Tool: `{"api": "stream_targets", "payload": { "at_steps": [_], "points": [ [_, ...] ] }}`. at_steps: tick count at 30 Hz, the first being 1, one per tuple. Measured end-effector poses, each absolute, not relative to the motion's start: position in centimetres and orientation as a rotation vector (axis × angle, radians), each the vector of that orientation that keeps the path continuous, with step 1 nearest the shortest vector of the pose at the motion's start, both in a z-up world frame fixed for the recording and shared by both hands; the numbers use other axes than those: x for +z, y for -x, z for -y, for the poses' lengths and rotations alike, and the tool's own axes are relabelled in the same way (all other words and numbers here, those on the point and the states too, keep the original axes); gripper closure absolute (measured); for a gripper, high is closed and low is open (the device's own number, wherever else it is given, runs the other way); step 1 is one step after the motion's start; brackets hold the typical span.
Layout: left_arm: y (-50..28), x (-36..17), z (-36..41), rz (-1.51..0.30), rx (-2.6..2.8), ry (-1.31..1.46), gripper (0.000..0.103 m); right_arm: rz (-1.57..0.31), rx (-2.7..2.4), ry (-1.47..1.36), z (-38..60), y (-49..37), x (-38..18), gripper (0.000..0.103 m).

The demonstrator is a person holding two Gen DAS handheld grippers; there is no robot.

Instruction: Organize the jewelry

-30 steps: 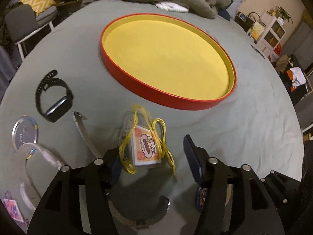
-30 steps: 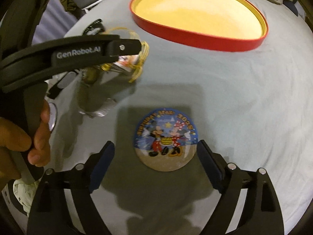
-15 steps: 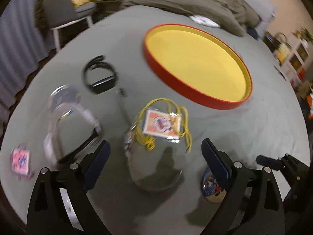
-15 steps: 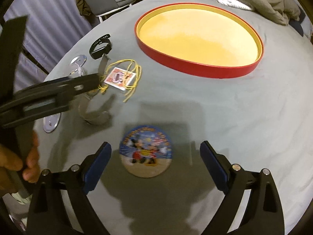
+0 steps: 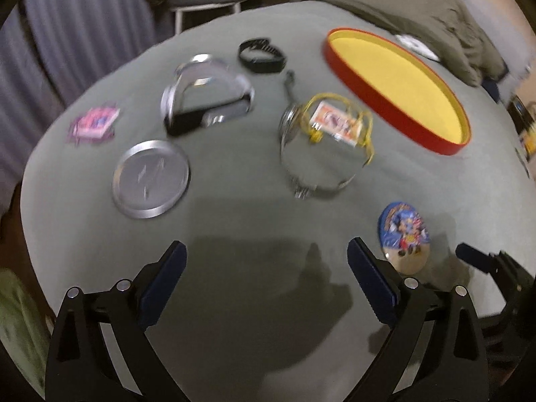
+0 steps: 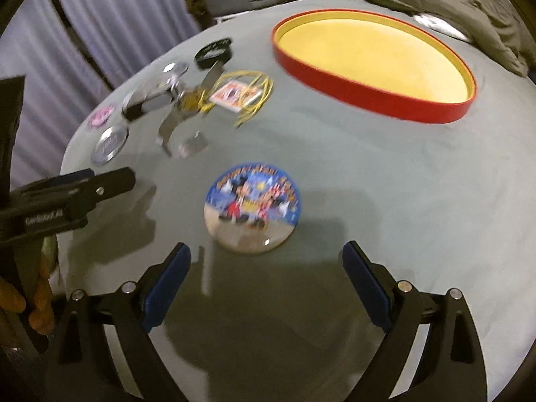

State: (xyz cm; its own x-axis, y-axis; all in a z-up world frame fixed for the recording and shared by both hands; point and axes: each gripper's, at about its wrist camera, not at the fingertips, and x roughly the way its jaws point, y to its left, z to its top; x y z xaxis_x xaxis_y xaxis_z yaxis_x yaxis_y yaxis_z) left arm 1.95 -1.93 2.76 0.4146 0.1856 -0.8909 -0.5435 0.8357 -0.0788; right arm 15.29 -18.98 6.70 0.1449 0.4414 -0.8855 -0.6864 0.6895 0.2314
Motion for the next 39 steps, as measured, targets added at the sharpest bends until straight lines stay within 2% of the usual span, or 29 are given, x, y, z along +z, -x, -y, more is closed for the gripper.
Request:
{"api": "stream_targets", "payload": {
  "at_steps": [7, 8, 11, 13, 23, 39],
  "points": [
    [-4.2, 1.8, 2.1, -0.945, 0.533, 0.409, 0.009, -1.117, 0.834, 0.275, 18.3, -15.1, 5.5, 0.015],
    [-4.5, 1.6, 1.7, -0.925, 0.555, 0.425, 0.009, -1.116, 0.83, 0.269, 18.1, -15.3, 5.1, 0.009],
    [-5.0, -0.3, 0.6, -0.901, 0.605, 0.483, 0.005, -1.074, 0.818, 0.298, 17.7, -14.7, 3.8, 0.007],
    [-5.3, -0.9, 1.9, -0.881, 0.636, 0.387, 0.005, -1.003, 0.793, 0.351, 17.5, -13.5, 3.8, 0.007],
    [-6.9, -1.0, 3.3, -0.946, 0.691, 0.266, 0.005, -1.013, 0.8, 0.326, 17.8, -13.9, 3.9, 0.007],
    [-6.6, -1.3, 3.1, -0.944, 0.689, 0.275, 0.005, -1.013, 0.804, 0.318, 17.9, -13.7, 3.8, 0.007]
  ]
}}
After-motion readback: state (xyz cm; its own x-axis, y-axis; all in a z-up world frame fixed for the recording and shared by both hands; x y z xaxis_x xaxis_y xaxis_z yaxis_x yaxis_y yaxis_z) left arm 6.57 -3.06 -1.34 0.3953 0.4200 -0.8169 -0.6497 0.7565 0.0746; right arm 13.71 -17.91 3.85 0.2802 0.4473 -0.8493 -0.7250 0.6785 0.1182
